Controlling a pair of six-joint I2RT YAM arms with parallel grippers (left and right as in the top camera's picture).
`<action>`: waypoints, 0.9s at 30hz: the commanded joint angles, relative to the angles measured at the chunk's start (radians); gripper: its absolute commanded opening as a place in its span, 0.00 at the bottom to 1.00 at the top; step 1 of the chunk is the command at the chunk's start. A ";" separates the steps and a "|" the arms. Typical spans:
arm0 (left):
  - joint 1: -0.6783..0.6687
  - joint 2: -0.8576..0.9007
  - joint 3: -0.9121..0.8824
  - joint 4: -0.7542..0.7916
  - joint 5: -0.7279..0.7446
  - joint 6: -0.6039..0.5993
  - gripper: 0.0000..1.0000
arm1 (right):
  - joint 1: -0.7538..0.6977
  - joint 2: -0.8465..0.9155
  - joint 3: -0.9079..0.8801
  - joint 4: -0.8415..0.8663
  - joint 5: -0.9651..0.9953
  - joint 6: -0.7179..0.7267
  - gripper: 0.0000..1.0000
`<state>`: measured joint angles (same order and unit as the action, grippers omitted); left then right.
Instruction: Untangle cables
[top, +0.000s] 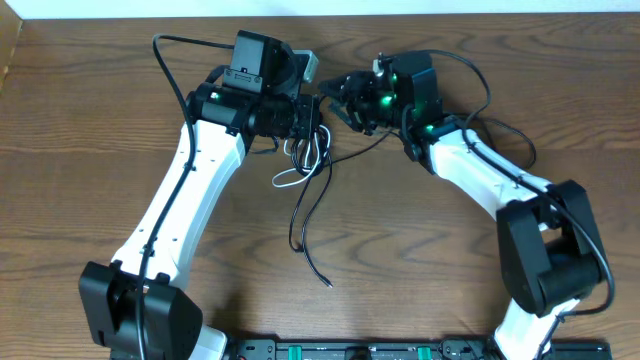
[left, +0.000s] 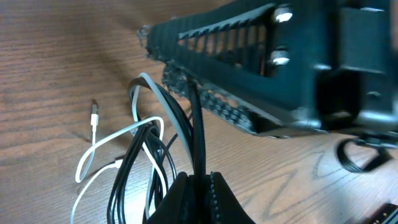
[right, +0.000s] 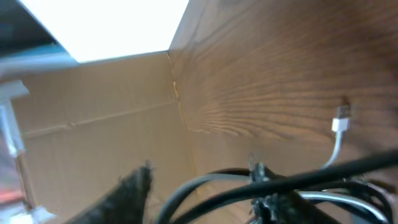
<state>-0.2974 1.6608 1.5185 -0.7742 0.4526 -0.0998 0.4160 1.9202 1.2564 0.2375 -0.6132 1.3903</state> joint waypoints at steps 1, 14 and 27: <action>-0.002 -0.016 0.006 0.005 -0.005 0.013 0.07 | 0.004 0.042 0.009 0.024 -0.003 -0.002 0.35; -0.002 -0.016 0.006 0.005 -0.069 0.014 0.39 | -0.147 -0.033 0.011 0.049 -0.211 -0.349 0.01; -0.002 -0.015 0.005 0.005 -0.133 0.014 0.56 | -0.204 -0.403 0.058 -0.488 -0.010 -0.786 0.01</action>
<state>-0.2981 1.6604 1.5185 -0.7677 0.3378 -0.0963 0.2195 1.6115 1.2598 -0.2016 -0.7288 0.7628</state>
